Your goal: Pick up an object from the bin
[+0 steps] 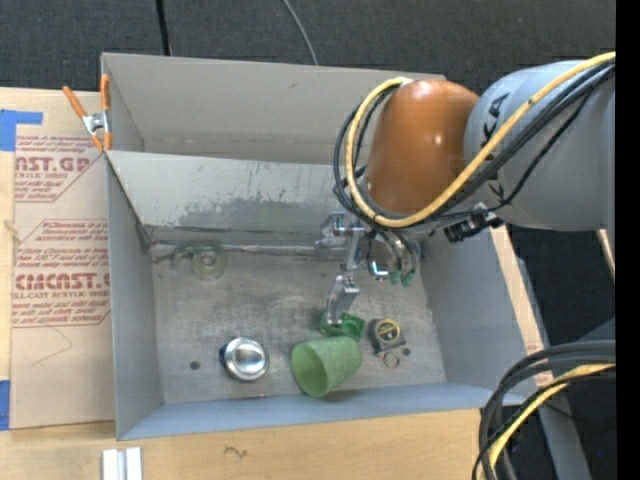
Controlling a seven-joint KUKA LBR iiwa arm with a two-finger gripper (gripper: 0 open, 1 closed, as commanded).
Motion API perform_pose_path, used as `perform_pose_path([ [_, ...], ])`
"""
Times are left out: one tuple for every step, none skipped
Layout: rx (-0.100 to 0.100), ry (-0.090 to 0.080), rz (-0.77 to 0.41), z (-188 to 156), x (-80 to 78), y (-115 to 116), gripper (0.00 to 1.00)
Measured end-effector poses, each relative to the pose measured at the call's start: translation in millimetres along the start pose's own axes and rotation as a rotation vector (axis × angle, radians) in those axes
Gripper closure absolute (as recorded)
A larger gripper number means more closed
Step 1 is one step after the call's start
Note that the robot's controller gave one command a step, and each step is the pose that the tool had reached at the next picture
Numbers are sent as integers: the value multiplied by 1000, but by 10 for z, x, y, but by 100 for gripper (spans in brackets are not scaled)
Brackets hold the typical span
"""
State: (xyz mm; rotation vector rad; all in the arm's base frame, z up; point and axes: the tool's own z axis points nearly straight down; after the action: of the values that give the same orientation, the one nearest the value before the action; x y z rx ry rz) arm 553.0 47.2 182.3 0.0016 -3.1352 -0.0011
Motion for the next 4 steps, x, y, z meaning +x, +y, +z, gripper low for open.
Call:
perform_pose_path([
  [-1, -28, 35, 569, 261, -182, 0],
  [-1, -7, 33, 627, 317, -177, 100],
  [-1, -28, 35, 595, 266, -184, 0],
  [-2, -8, -242, 1101, -108, -613, 0],
])
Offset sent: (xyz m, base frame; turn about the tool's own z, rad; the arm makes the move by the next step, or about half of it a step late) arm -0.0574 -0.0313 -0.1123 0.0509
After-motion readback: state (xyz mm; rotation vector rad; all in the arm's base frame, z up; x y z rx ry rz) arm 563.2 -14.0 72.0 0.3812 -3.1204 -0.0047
